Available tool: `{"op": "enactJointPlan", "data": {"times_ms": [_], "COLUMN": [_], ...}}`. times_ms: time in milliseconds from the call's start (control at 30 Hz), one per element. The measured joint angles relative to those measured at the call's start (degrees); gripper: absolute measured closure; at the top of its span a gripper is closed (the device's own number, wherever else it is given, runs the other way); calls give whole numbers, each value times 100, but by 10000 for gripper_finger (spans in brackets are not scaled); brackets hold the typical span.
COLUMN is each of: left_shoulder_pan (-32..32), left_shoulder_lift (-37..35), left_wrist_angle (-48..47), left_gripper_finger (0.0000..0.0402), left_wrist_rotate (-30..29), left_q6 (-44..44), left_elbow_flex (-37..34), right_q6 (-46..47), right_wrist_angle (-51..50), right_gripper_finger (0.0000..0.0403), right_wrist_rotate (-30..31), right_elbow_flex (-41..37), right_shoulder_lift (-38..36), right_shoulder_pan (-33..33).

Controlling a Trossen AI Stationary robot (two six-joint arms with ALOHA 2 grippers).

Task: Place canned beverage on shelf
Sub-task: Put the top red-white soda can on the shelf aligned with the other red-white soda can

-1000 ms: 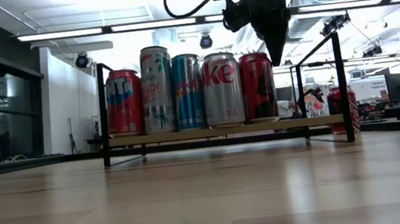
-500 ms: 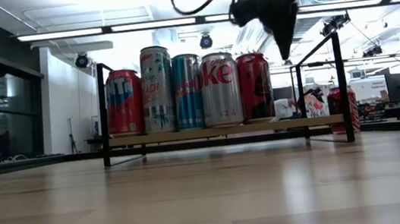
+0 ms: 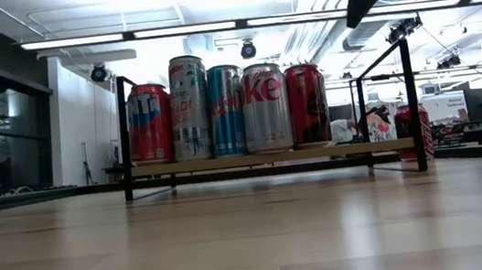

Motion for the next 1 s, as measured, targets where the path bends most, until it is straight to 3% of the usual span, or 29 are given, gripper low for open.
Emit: {"op": "enactJointPlan", "data": {"times_ms": [167,367,467,1000], "left_shoulder_pan": [0,0,0,0], "left_shoulder_lift": [-6,-150,-190,-229], "left_wrist_angle": [335,2311,2821,2654], "left_gripper_finger": [126,126,126,126], "left_wrist_rotate": [66,359,431,477], "left_q6": [186,-359,-752,-875], "left_elbow_flex": [-192,-1517,-1903,-1952], "right_q6": [819,1138,1108,783], "right_wrist_angle": [1185,3197,3867,4081], "right_gripper_finger": [403,403,403,403], "right_wrist_rotate": [-13,-12,-12,-12], "right_elbow_flex": [-1066,-1922,-2141,-2221], "right_shoulder_lift": [-1049,-1893,-2071,-2123], "right_shoulder_pan": [199,338,355,353]}}
